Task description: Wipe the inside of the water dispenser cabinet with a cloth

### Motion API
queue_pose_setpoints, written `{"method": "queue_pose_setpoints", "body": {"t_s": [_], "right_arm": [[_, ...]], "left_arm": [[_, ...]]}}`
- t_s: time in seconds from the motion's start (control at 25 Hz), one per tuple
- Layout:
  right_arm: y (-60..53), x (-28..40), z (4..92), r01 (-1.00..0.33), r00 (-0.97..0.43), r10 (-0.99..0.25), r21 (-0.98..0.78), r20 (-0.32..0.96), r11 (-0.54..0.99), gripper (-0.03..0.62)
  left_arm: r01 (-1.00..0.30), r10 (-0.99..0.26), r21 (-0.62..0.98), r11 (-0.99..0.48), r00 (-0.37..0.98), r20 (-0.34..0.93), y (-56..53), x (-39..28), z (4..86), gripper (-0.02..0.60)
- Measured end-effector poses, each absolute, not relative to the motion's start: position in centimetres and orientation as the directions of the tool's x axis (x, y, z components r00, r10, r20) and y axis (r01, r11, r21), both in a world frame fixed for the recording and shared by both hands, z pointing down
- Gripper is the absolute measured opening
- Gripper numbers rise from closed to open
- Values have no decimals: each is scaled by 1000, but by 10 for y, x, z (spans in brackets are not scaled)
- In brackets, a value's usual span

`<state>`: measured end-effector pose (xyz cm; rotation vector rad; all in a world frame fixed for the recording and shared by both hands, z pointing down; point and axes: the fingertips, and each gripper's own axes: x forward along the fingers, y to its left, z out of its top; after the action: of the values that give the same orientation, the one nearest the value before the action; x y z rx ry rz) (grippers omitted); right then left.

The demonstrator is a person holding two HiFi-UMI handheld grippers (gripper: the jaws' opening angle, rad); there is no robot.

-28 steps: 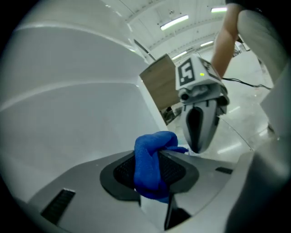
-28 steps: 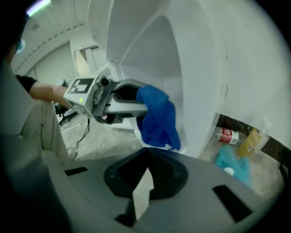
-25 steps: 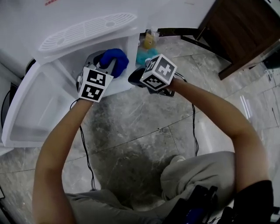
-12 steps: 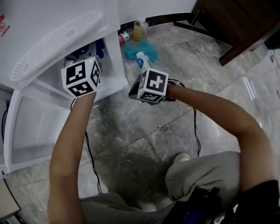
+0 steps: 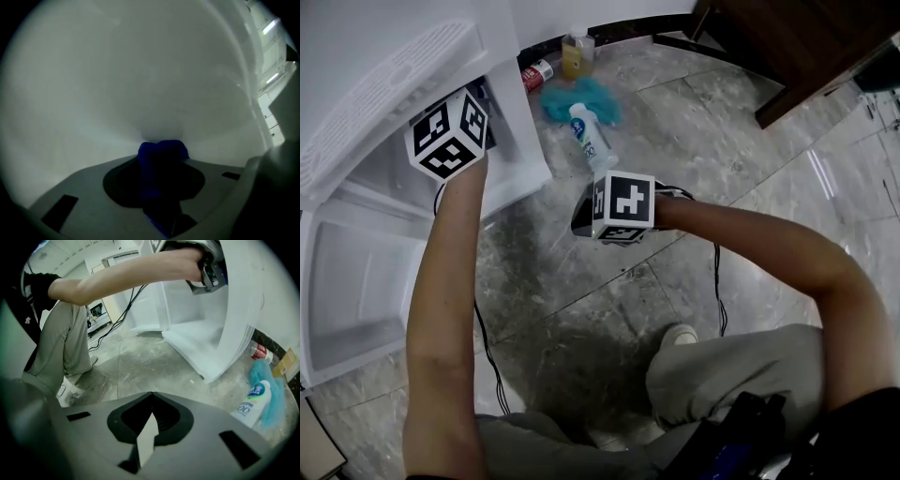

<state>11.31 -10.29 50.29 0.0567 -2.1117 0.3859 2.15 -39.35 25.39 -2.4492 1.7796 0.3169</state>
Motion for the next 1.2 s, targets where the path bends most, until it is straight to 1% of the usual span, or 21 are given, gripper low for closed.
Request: {"method": "queue_pose_setpoints", "body": {"t_s": [0.24,0.36,0.52,0.64,0.76,0.96,1.08,1.2], "right_arm": [[-78,122,508,-168,-546,153,-286,824,943,-2],[-80,125,513,-158,-532,162,-286,831,945,-2],[-87,111,509,-165,-569,176,-321,803,932,-2],[-89,105,503,-199,-610,187,-377,770,904,-2],[-85,110,507,-188,-592,188,-361,783,914,-2],[-79,120,514,-212,-585,204,-391,785,896,-2],[-79,116,516,-212,-582,209,-395,786,894,-2],[-79,105,515,-186,-581,223,-394,783,900,-2]], "left_arm": [[-951,-931,72,-301,277,-235,-404,16,251,121],[-950,-940,114,-292,263,-216,-394,21,262,118],[-946,-934,61,-318,302,-188,-388,24,275,118],[-950,-938,60,-308,292,-189,-395,23,273,118],[-953,-943,89,-288,267,-198,-405,18,269,117],[-953,-940,72,-296,276,-201,-410,18,268,115],[-948,-940,74,-310,293,-177,-403,22,269,115],[-946,-937,52,-320,308,-167,-395,23,265,115]]}}
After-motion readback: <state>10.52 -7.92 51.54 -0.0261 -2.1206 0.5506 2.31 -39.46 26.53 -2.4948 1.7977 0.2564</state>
